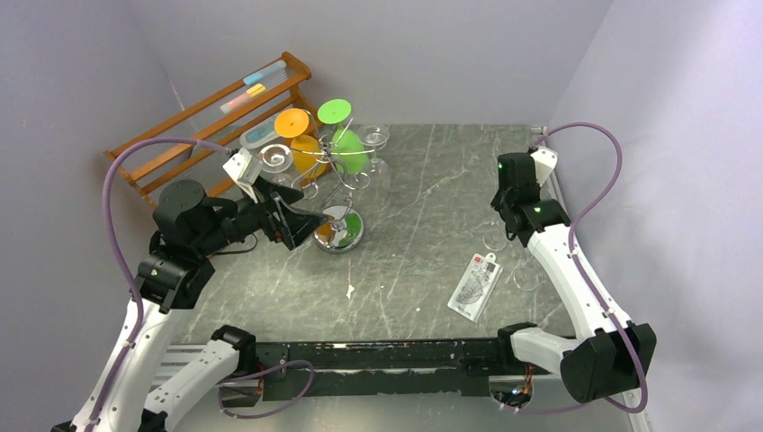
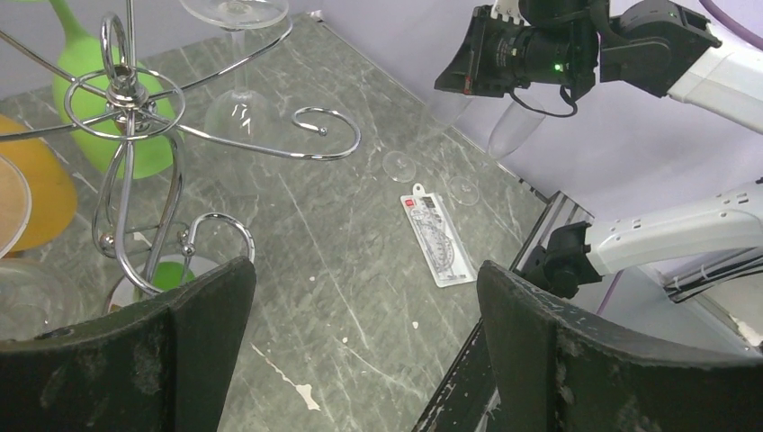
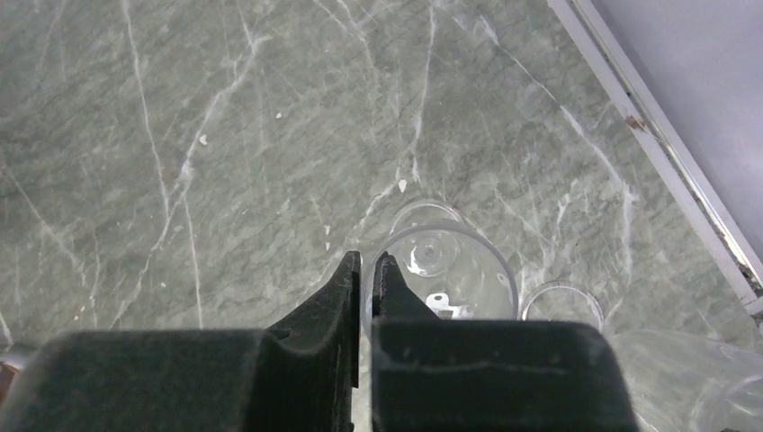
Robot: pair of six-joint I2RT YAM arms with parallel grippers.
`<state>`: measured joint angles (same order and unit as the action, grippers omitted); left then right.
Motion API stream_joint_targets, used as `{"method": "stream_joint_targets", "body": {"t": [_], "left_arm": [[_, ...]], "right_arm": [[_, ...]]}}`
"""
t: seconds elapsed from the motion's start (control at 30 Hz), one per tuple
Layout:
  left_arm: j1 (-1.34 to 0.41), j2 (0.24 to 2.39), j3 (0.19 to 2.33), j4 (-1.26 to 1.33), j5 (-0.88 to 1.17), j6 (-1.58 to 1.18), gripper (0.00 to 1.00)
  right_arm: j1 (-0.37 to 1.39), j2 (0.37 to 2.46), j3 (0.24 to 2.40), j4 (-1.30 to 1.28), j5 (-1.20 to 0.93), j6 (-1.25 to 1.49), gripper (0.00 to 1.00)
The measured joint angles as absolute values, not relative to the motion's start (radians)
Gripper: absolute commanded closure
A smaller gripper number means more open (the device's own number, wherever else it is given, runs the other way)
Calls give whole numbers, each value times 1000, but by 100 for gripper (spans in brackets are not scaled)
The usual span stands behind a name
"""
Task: Place the wine glass upside down on the wine glass rack
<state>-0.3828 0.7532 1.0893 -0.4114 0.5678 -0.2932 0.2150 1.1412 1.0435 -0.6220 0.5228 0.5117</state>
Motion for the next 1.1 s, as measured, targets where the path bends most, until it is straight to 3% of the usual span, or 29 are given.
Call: {"method": "stream_joint_targets", "body": {"t": [0.33, 0.83, 1.1], "left_arm": [[-383, 782, 1154, -399, 514, -411, 3], [-390, 1005, 1331, -67, 591, -740, 4], [-563, 1212, 1430, -20, 559, -817, 6]], "right_arm": [[215, 1054, 1079, -608, 406, 508, 100], [214, 571, 889, -195, 248, 591, 100], [213, 454, 831, -31, 234, 650, 100]]}}
